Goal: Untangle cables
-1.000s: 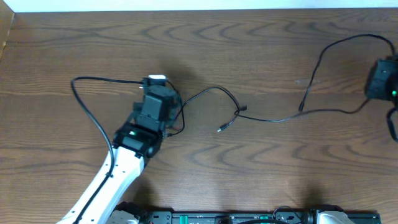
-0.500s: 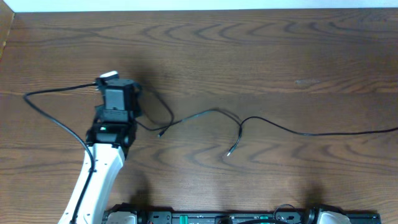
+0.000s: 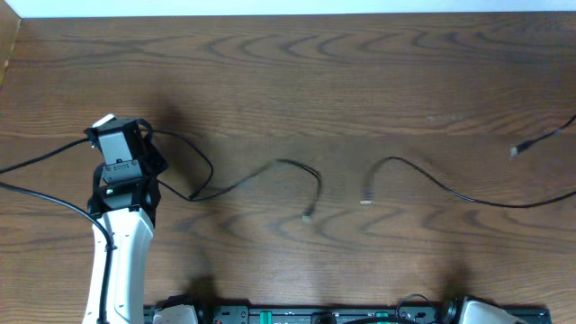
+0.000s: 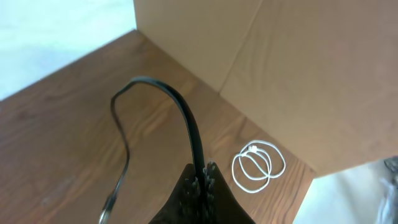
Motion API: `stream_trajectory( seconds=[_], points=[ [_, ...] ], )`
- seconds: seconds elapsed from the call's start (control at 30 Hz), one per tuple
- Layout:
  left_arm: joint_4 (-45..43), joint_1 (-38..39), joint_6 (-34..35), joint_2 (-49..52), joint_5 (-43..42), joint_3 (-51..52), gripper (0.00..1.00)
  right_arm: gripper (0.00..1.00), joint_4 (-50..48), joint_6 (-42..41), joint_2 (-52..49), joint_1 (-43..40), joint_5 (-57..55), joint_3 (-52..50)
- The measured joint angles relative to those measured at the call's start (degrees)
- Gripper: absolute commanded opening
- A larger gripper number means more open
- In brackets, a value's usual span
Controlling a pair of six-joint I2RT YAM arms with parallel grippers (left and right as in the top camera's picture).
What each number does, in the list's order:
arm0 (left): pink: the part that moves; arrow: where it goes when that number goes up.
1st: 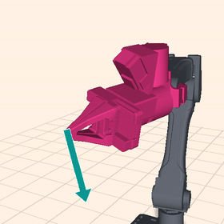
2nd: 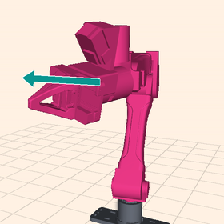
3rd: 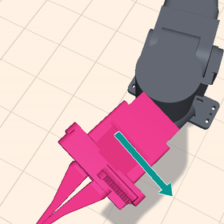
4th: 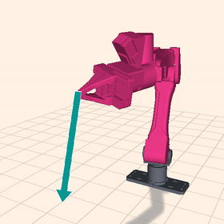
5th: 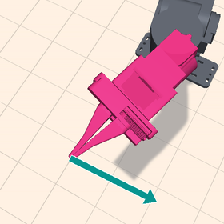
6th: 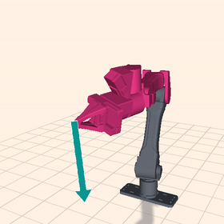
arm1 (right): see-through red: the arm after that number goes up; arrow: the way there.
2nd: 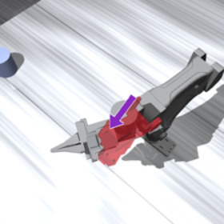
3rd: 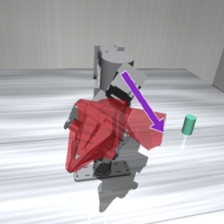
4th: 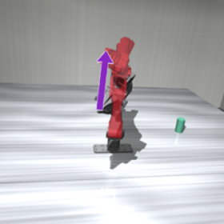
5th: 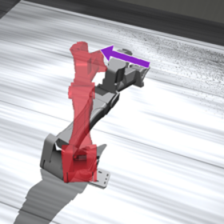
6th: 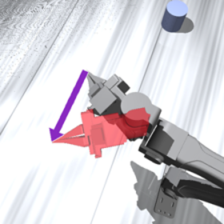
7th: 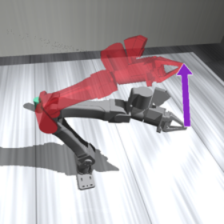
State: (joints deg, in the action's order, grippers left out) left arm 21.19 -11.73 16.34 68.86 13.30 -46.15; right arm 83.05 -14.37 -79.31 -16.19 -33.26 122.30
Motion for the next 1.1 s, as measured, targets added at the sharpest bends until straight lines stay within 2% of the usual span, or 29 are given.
stream_trajectory(
  seconds=[0.17, 0.3, 0.47, 0.73, 0.87, 1.1],
  points=[
    [0.9, -0.1, 0.6, 0.0, -1.2, 0.0, 0.09, 0.01, 2.9, -2.8, -5.7, -0.2, 0.1, 0.0],
    [1.4, -0.2, 0.6, 0.0, -3.8, 0.0, 0.08, 0.01, 3.3, -2.6, -10.4, -0.2, 4.3, 0.0],
    [1.2, -0.2, 0.6, 0.0, -10.5, 0.0, 0.09, 0.01, 3.0, 0.5, -14.4, 0.0, 13.2, 0.0],
    [0.9, 1.0, 0.6, 0.0, -20.3, 0.0, 0.09, 0.01, -1.7, 3.1, -14.7, 0.3, 19.7, 0.0],
    [0.9, 5.0, 0.6, 0.0, -21.7, 0.0, 0.09, 0.01, -8.9, 4.4, -14.8, 0.2, 20.8, 0.0],
    [0.5, 17.9, 1.2, 0.0, -23.5, 0.0, 0.09, 0.01, -20.7, 6.0, -18.2, -1.0, 21.6, 0.2]
  ],
)
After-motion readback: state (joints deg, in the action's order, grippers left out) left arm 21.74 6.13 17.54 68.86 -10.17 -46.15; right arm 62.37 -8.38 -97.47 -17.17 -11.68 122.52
